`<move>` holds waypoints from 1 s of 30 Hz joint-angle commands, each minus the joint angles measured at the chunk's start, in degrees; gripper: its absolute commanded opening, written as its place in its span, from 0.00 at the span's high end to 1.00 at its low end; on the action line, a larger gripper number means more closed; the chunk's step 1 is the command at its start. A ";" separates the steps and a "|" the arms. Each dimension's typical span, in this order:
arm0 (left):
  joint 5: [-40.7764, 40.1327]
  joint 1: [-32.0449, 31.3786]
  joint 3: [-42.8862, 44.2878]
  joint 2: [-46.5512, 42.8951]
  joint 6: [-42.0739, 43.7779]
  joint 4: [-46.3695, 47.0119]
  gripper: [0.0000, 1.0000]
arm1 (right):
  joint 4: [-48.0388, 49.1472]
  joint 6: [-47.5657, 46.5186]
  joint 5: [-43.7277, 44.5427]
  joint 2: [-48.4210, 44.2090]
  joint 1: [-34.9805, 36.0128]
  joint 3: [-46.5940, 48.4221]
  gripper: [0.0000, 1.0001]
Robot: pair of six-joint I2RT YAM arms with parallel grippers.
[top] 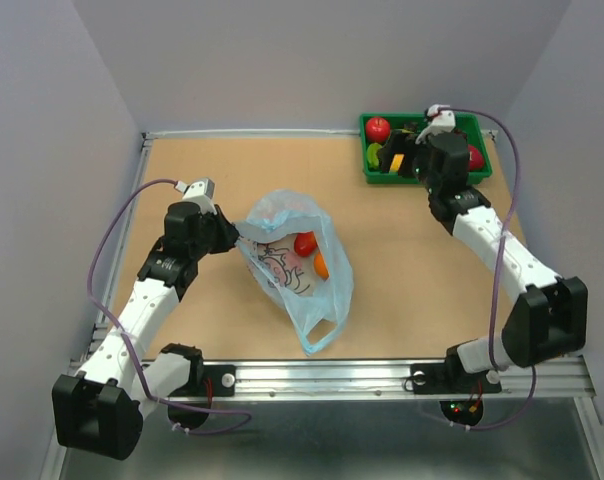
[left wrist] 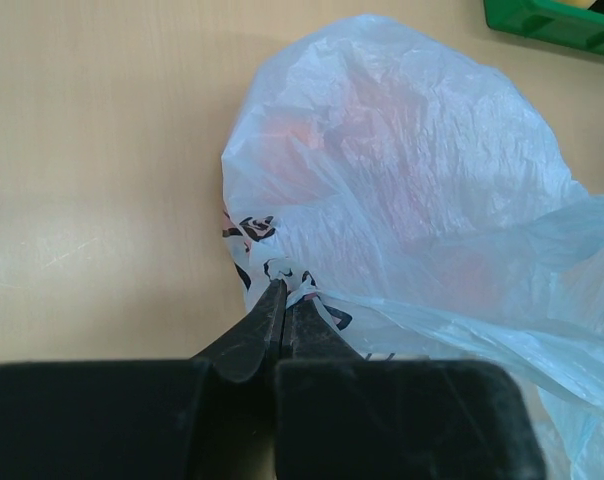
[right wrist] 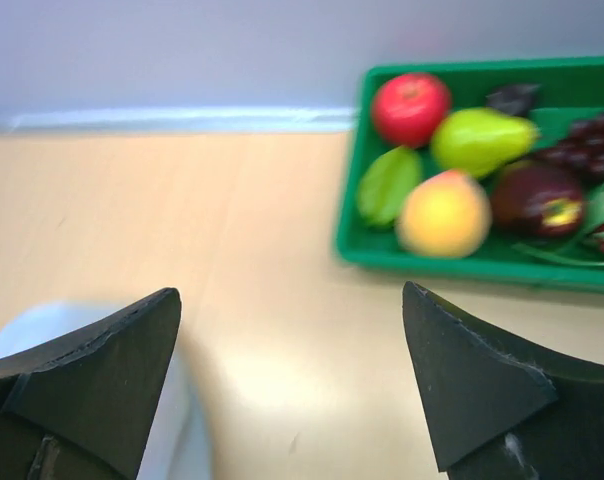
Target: Untie the knot of the plastic bag and take out the fruit
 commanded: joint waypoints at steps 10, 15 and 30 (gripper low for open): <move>-1.19 -5.61 -1.18 -0.54 -0.60 2.50 0.96 | -13.77 -4.71 -2.65 -19.80 30.48 -14.43 0.30; -7.09 -11.77 -0.21 0.60 -0.60 0.48 0.96 | -16.33 -5.50 2.98 -15.85 44.11 -12.85 0.35; -9.12 -12.83 -0.12 0.78 -0.34 0.03 0.96 | -16.51 -3.83 23.53 3.05 50.54 -10.30 0.41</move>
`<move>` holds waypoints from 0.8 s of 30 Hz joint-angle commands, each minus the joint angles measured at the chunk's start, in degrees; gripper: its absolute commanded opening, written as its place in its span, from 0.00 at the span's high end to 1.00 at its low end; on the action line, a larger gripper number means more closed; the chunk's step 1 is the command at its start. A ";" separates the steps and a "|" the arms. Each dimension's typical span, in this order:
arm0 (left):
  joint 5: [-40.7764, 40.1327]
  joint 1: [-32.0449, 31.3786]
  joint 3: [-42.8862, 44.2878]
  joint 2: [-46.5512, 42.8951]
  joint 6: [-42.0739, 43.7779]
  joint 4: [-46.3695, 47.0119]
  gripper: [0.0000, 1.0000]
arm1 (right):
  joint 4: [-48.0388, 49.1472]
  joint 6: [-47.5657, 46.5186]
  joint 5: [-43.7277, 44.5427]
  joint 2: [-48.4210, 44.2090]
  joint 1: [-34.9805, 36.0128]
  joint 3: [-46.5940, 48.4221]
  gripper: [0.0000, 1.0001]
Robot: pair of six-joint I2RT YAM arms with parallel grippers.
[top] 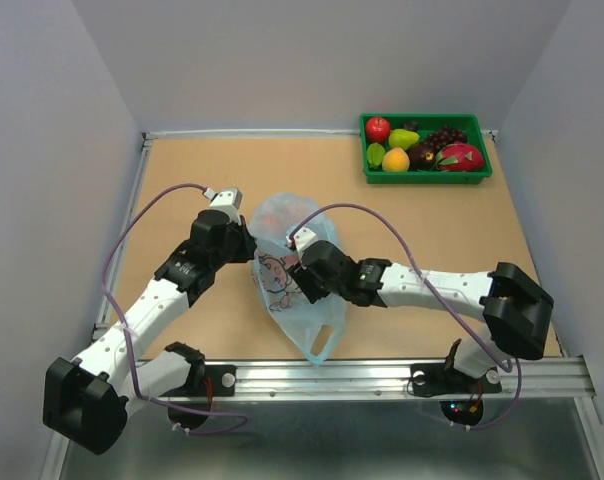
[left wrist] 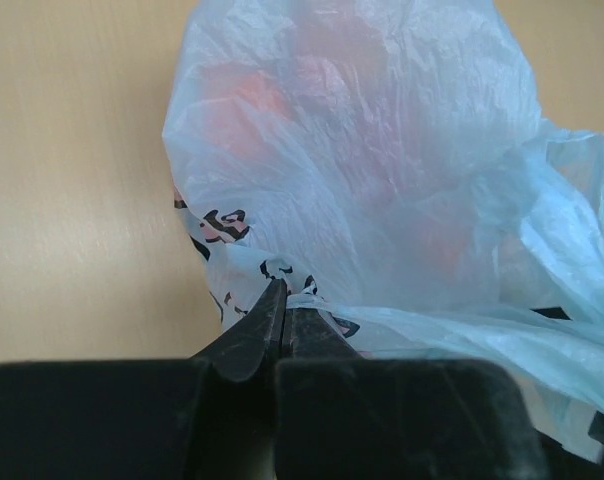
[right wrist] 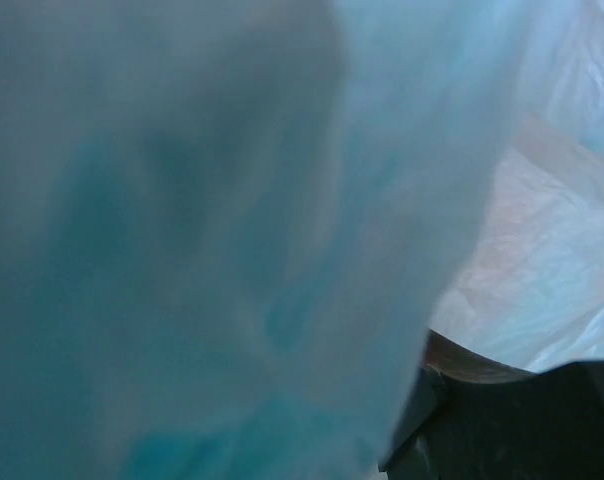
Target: Untie the knot of the plastic bag and take out the fruit
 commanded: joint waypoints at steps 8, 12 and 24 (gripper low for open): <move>-0.62 -0.06 0.95 -0.62 0.45 0.60 0.96 | -0.01 0.54 25.17 3.20 0.14 3.52 0.30; 0.09 -0.06 1.03 0.00 0.71 0.69 0.96 | -0.01 1.07 28.16 3.89 0.05 2.73 0.21; 1.67 -0.15 1.03 0.79 1.06 0.87 0.96 | 6.13 4.49 18.77 10.75 -6.01 -1.40 0.11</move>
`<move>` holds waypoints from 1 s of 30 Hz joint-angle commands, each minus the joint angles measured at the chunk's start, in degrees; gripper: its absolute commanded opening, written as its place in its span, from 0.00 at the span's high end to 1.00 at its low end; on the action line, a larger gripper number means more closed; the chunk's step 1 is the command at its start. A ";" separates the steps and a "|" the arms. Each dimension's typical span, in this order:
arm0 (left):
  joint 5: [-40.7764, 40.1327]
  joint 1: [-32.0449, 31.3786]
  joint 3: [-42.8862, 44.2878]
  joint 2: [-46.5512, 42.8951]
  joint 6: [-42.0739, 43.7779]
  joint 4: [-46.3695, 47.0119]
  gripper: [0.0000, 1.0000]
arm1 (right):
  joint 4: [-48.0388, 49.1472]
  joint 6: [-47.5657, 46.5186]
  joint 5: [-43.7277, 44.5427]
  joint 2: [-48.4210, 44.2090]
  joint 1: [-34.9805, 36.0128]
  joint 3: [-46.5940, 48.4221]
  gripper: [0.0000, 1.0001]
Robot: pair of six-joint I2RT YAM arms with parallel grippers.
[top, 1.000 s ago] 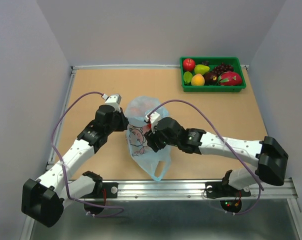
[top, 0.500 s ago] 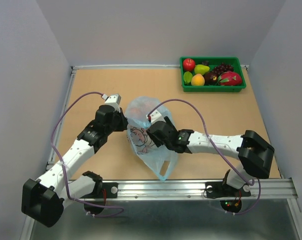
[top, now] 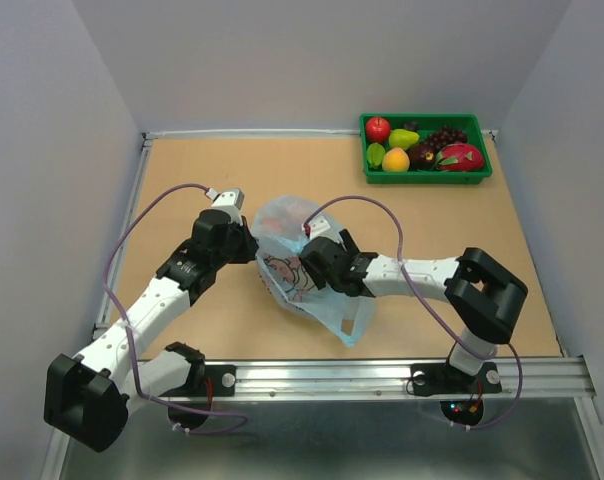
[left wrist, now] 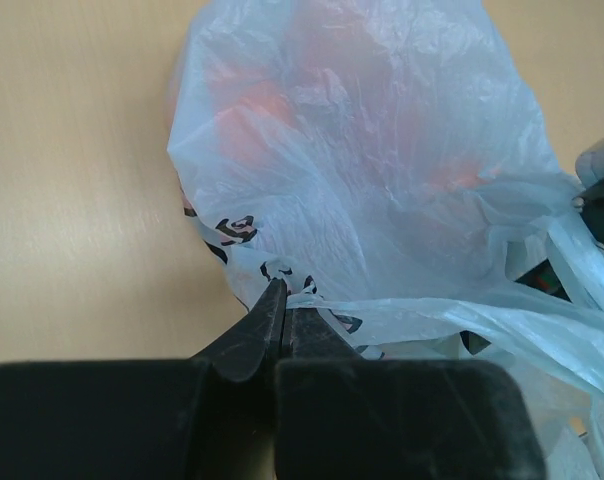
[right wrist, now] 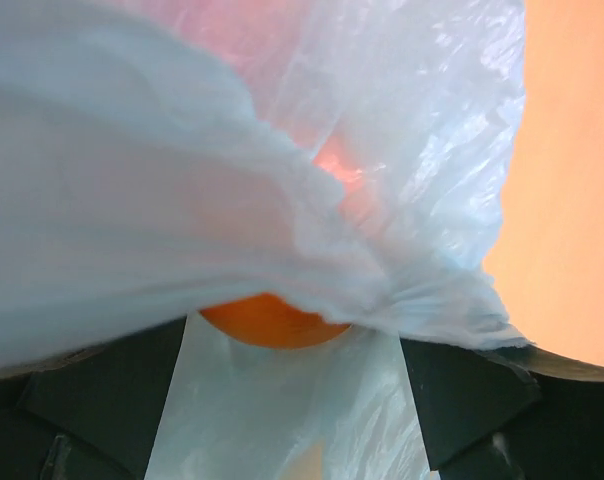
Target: Untie the knot of the plastic bag and take out the fruit
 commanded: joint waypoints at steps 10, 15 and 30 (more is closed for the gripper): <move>1.21 -0.15 0.95 0.20 1.00 0.98 0.96 | 22.53 3.17 -30.77 -10.53 -7.18 -11.20 0.15; 0.95 -0.15 0.95 0.03 1.09 0.89 0.96 | 19.30 0.63 -26.75 -15.55 -7.18 -11.12 0.08; 0.33 -0.15 1.03 0.46 1.00 0.89 0.96 | 8.12 -7.37 -25.68 -17.42 -3.84 -2.51 0.24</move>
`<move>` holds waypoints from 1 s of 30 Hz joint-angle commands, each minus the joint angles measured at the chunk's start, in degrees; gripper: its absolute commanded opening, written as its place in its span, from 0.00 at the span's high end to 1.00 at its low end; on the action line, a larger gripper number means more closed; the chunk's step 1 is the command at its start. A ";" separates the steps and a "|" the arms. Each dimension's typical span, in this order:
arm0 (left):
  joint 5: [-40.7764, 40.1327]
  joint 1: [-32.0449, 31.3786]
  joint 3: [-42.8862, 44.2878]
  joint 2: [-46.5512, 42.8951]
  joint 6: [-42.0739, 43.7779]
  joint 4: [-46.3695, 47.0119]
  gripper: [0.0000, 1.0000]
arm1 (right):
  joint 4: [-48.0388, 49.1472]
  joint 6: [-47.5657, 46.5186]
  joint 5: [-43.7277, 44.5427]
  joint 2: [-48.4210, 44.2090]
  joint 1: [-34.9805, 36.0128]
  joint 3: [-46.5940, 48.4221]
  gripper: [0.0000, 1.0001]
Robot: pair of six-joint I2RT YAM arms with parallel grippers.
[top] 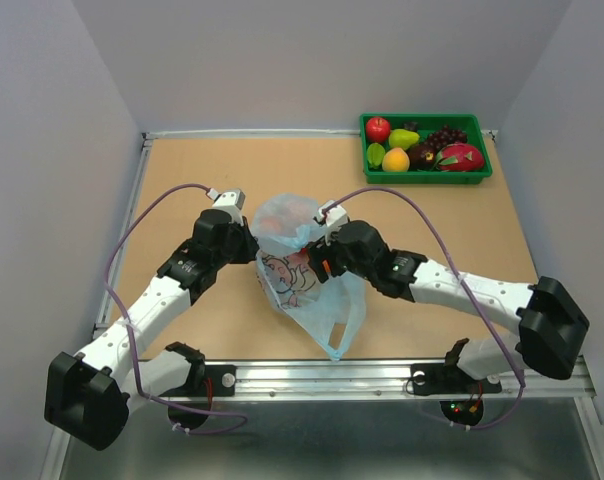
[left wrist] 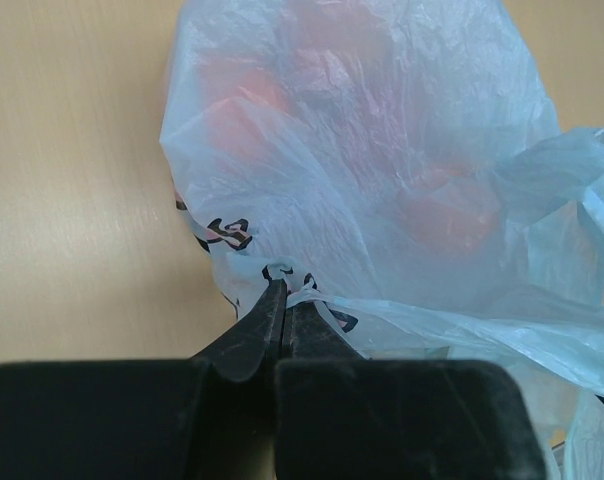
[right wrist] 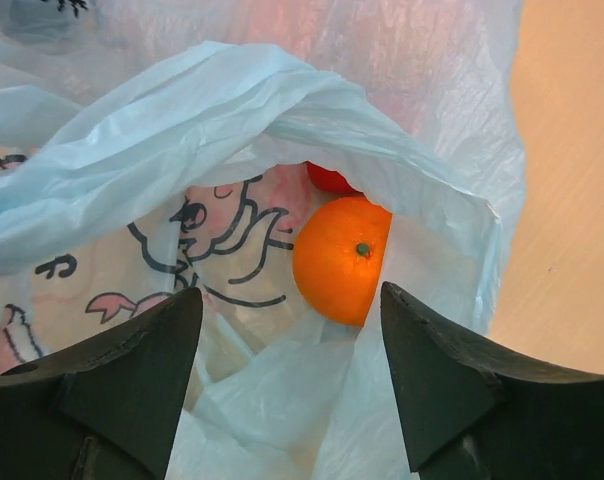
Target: Untie the knot of the plastic bag and take out the fruit
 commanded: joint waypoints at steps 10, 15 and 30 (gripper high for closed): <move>-0.24 -0.06 1.12 0.03 0.96 0.80 0.96 | -0.58 -5.71 4.99 14.25 0.31 8.91 0.24; -0.24 -0.15 1.12 -0.06 1.04 0.71 0.96 | 0.13 -6.15 9.02 19.70 0.40 10.66 0.22; -0.15 -0.15 1.30 0.29 1.31 0.71 0.96 | 11.99 -2.38 10.08 25.95 0.31 9.44 0.03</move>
